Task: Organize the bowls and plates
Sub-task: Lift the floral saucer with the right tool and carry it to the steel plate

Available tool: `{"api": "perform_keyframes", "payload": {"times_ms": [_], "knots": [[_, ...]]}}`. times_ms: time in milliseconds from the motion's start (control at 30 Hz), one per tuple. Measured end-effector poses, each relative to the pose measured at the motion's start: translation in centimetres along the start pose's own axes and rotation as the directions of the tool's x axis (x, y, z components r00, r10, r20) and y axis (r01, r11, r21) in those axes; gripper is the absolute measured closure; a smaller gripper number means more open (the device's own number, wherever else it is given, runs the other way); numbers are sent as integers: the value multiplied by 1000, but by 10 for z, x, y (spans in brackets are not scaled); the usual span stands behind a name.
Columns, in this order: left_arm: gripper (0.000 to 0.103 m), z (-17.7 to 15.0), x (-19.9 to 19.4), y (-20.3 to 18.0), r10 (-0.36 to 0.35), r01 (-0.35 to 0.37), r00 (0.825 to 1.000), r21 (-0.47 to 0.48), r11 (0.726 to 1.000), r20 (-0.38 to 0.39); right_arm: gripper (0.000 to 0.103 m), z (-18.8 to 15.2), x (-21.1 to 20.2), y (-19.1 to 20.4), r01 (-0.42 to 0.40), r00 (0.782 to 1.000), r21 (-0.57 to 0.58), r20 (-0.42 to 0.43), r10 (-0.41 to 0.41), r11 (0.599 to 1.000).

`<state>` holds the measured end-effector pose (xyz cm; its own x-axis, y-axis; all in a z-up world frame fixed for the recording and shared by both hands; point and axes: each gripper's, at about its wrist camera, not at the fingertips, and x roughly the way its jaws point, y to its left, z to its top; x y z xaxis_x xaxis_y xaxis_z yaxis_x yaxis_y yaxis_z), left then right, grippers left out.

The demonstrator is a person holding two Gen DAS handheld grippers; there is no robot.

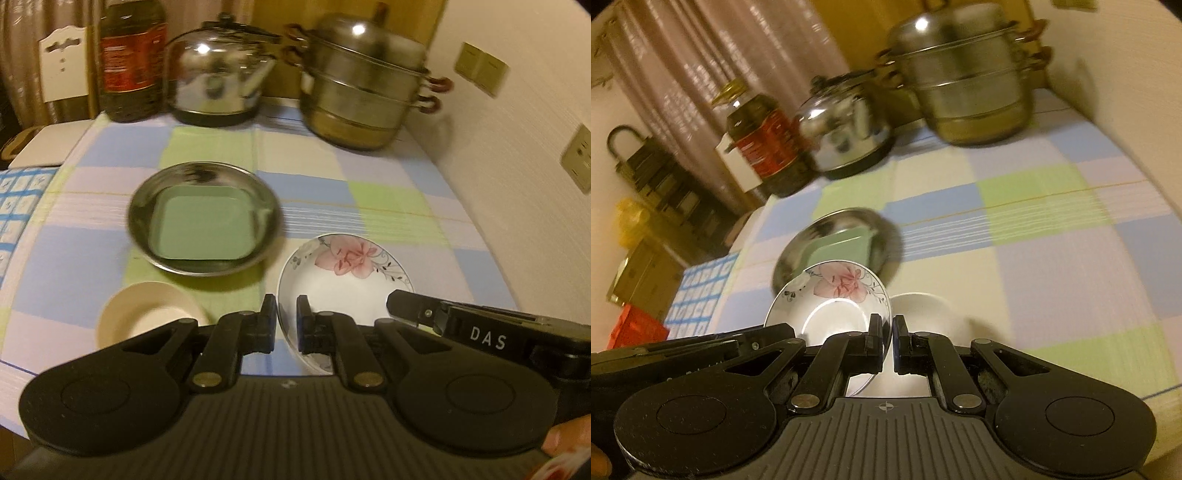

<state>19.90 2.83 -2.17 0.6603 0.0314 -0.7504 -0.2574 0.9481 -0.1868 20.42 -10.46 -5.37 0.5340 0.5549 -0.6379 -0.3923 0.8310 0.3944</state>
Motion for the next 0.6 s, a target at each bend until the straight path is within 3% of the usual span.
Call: {"api": "perform_keyframes", "payload": {"times_ms": [333,600], "knots": [[94,35,24,78,18,-19,1000,-25,1000,-20,98,19,73,51,-21,999,-15,-45,20,1000],[94,61,70,113,-14,15,997,7,1000,-74,97,36,124,59,24,998,27,-67,-22,999]]}}
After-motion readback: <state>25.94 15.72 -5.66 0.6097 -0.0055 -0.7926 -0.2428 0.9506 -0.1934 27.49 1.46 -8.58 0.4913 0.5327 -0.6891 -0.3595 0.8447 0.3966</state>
